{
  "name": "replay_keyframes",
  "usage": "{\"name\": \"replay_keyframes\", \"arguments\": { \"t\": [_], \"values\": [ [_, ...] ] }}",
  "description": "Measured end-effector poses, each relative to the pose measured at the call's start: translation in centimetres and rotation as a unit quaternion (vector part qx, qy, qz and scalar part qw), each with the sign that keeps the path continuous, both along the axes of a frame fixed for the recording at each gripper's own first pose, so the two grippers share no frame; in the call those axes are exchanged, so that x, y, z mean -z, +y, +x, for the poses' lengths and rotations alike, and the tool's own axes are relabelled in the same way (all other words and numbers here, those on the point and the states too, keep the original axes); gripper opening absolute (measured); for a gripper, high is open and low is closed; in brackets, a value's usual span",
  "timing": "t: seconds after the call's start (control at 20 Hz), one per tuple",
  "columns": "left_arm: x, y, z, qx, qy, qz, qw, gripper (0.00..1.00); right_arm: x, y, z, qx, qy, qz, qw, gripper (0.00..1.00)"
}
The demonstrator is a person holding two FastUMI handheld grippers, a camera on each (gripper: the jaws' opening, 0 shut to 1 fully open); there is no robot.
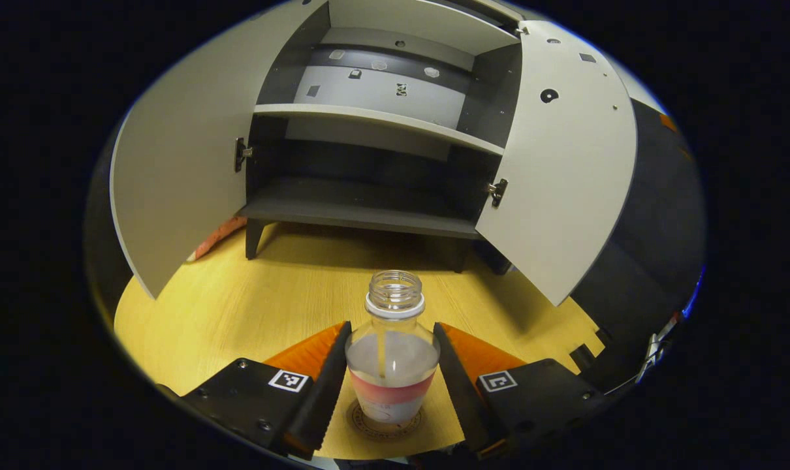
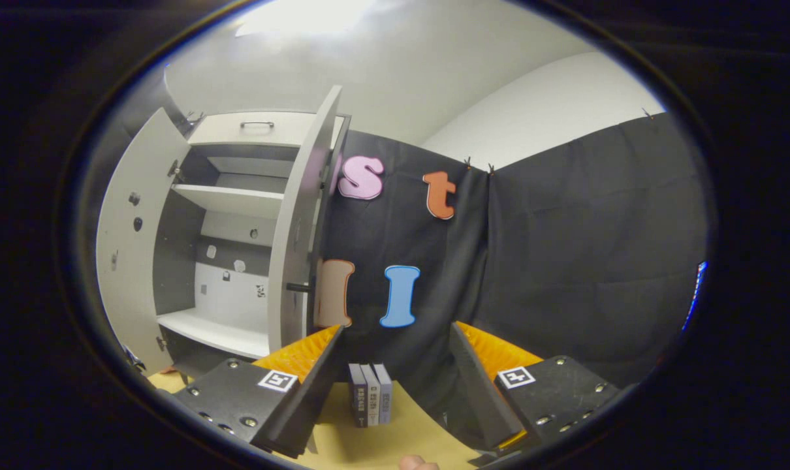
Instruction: Grasp the bottle in the cabinet with the left hand and place it on the coaster, then close the right door with the right hand and the left door with the left hand.
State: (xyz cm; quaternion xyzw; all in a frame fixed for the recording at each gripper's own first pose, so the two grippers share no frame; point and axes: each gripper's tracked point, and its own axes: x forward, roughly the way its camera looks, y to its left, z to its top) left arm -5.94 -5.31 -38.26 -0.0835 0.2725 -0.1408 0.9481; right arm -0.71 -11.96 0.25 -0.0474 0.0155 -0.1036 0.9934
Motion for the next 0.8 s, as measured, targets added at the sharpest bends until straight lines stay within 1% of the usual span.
{"name": "replay_keyframes", "arguments": {
  "t": [0.05, 0.1, 0.15, 0.2, 0.25, 0.3, 0.35, 0.4, 0.45, 0.55, 0.7, 0.75, 0.8],
  "values": [
    [0.6, -0.1, -0.4, -0.001, 0.003, 0.001, 1.0, 0.8, 0.2, -0.2, -0.3, 0.0, 0.003, 0.0, 1.0, 0.96],
    [1.1, -0.1, -0.8, 0.002, 0.01, 0.007, 1.0, 0.8, 0.3, -0.4, -0.5, 0.001, 0.006, -0.001, 1.0, 0.96],
    [0.6, -0.1, -0.7, 0.001, -0.008, 0.005, 1.0, 0.8, 0.5, -0.5, -0.5, 0.002, 0.01, -0.001, 1.0, 0.96],
    [0.4, -0.3, -0.5, 0.003, -0.013, 0.008, 1.0, 0.81, 0.8, -0.8, -0.7, 0.003, 0.014, -0.002, 1.0, 0.96],
    [0.9, -0.4, -0.9, 0.007, -0.007, 0.011, 1.0, 0.8, 1.0, -1.0, -0.8, 0.005, 0.018, -0.002, 1.0, 0.96],
    [0.8, -0.6, -1.0, 0.009, -0.011, 0.011, 1.0, 0.83, 1.2, -1.0, -0.8, 0.006, 0.022, -0.001, 1.0, 0.96],
    [0.7, -0.7, -1.3, 0.013, -0.009, 0.017, 1.0, 0.81, 1.4, -1.1, -0.8, 0.007, 0.024, 0.002, 1.0, 0.96],
    [0.6, -0.6, -1.5, 0.015, -0.01, 0.029, 0.999, 0.84, 1.5, -1.0, -0.9, 0.006, 0.025, 0.004, 1.0, 0.96],
    [0.5, -0.4, -1.6, 0.015, -0.014, 0.042, 0.999, 0.82, 1.7, -1.0, -0.7, 0.006, 0.027, 0.006, 1.0, 0.96],
    [0.3, -0.5, -1.9, 0.022, -0.015, 0.06, 0.998, 0.82, 2.1, -0.6, -0.7, 0.004, 0.03, 0.008, 0.999, 0.96],
    [-0.6, -0.8, -2.2, 0.03, -0.019, 0.059, 0.998, 0.82, 2.5, 0.1, -0.2, -0.005, 0.034, 0.009, 0.999, 0.96],
    [-1.0, -0.9, -2.3, 0.031, -0.022, 0.059, 0.998, 0.85, 2.5, 0.4, 0.0, -0.008, 0.034, 0.01, 0.999, 0.96],
    [-1.5, -0.8, -2.2, 0.03, -0.026, 0.06, 0.997, 0.81, 2.5, 0.6, 0.2, -0.011, 0.034, 0.01, 0.999, 0.94]
  ]
}}
